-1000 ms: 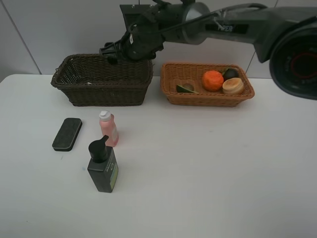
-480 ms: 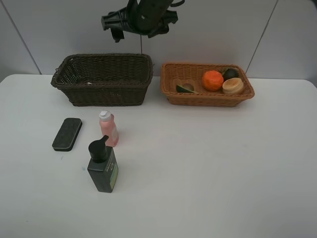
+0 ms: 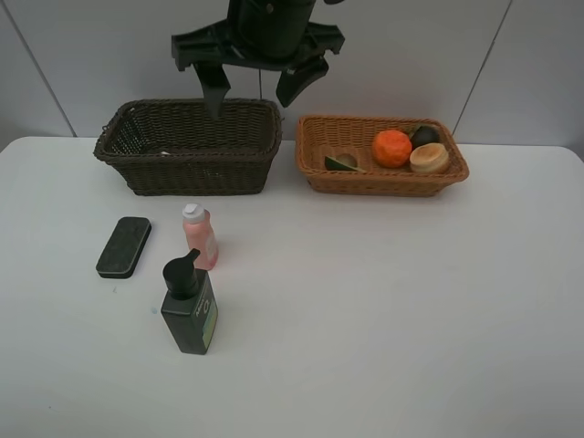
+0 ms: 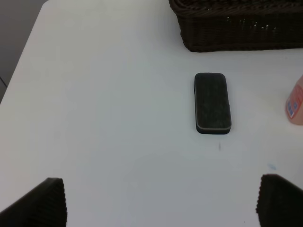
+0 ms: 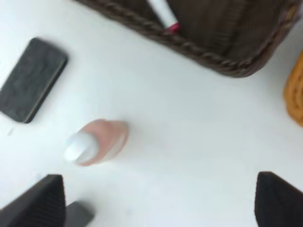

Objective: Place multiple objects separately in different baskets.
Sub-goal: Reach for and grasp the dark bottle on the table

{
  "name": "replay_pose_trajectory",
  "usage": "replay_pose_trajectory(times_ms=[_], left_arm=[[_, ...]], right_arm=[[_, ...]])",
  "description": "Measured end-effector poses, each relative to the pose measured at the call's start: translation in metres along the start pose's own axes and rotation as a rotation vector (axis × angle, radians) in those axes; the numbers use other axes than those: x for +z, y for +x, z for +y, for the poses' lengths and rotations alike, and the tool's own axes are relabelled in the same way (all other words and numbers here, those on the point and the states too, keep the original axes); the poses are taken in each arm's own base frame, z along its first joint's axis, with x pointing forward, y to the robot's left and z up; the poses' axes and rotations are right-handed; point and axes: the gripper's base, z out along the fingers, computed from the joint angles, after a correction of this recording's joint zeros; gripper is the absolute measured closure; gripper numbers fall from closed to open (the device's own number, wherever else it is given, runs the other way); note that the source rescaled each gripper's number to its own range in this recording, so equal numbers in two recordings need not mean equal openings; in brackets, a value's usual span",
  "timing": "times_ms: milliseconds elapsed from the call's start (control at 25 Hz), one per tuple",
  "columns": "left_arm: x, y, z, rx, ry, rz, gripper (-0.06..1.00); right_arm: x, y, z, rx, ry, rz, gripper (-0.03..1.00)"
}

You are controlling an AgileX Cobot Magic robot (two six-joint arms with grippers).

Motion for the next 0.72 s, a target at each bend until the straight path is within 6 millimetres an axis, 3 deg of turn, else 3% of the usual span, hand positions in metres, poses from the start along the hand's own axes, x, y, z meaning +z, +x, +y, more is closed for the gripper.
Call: replay_pose_trajectory(times_ms=[360, 560, 720], left_arm=[[0.000, 0.000, 0.000, 0.000, 0.000, 0.000, -0.05], [0.000, 0.000, 0.000, 0.000, 0.000, 0.000, -0.05], [0.000, 0.000, 0.000, 0.000, 0.000, 0.000, -0.05]], right_arm=[[-0.008, 0.014, 0.030, 0.023, -0.063, 0.025, -0.03], [-0.012, 0.019, 0.028, 0.056, -0.067, 0.036, -0.03], [-0.027, 0.041, 0.017, 0.045, -0.034, 0.063, -0.03]])
